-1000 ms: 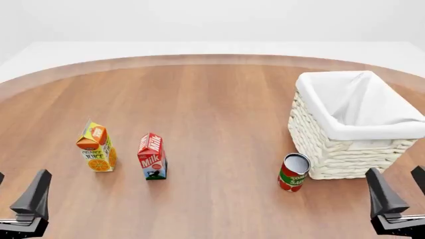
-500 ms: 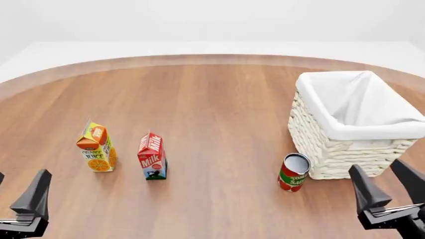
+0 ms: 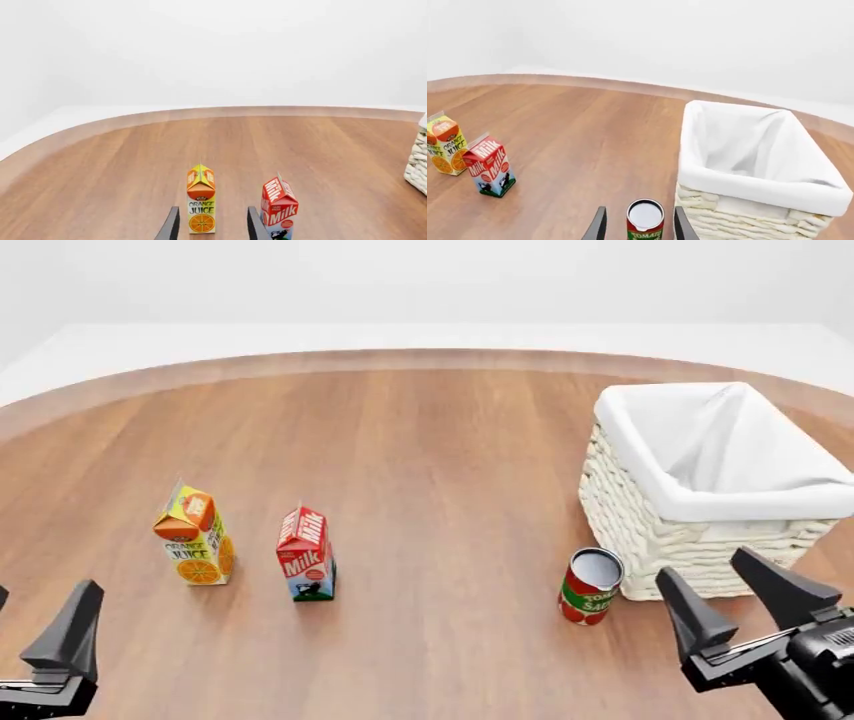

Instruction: Pick the milk and place it in the basket.

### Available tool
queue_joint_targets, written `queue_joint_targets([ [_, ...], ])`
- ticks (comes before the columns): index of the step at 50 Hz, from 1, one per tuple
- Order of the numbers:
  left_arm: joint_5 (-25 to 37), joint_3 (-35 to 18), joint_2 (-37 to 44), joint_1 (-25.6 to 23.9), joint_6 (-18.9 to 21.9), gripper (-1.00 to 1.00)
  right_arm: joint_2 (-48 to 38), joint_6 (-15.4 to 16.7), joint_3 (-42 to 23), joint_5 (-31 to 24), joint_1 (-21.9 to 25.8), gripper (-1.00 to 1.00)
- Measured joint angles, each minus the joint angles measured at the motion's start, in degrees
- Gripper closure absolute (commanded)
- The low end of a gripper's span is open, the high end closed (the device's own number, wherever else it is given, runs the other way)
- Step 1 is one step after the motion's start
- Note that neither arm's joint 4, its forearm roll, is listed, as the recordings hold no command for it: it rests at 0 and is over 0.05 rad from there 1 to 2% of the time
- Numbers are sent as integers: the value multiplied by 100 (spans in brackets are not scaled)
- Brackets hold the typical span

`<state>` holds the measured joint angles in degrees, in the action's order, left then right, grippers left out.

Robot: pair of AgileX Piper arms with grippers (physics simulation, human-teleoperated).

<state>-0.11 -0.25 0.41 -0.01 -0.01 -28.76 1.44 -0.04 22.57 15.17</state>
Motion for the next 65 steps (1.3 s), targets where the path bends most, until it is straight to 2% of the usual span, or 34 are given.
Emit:
queue_joint_targets([
  [20,-3,1,2,-4,-1,-100,-1475,170,-96,1099,609,-100],
  [32,-8,2,5,-11,-2,-100,-2143,258,-407,1254,977,-100],
  [43,-10,2,7,-13,-2,-100,-2539,289,-832,1067,1305,-100],
  [65,-16,3,13,-14,-2,-100,-2938,53,-1846,151,1795,-100],
])
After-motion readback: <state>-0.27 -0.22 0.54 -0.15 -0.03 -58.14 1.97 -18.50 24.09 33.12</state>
